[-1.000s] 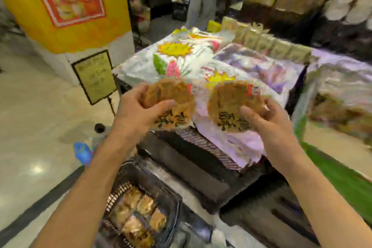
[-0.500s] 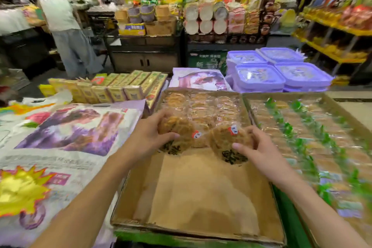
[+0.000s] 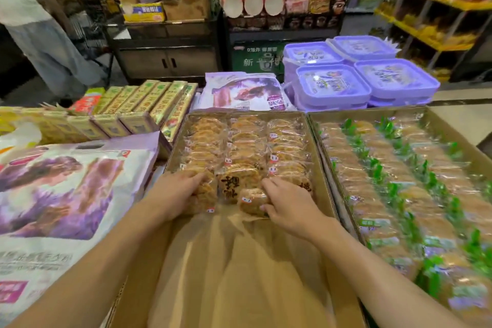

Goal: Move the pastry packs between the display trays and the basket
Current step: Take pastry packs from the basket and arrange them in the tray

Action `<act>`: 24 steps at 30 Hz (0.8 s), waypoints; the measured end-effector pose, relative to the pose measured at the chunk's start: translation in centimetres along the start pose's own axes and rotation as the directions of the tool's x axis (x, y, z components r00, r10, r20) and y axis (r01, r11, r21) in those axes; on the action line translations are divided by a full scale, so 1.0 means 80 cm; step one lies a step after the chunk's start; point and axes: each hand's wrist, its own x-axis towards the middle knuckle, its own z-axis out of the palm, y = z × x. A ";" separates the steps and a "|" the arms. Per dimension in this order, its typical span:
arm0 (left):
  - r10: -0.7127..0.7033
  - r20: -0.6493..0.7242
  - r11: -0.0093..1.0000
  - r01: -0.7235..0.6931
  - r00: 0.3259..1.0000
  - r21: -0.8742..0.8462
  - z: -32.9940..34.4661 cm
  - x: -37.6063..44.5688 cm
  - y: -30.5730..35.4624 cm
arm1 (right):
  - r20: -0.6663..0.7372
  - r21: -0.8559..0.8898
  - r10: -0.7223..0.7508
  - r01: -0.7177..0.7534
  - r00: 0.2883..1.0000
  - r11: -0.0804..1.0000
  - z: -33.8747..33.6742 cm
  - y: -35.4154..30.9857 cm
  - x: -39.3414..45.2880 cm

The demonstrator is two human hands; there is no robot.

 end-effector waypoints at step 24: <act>0.088 -0.184 0.981 -0.054 0.979 0.184 0.025 0.003 0.005 | -0.054 -0.446 -0.004 -0.021 0.999 0.895 0.065 -0.037 0.057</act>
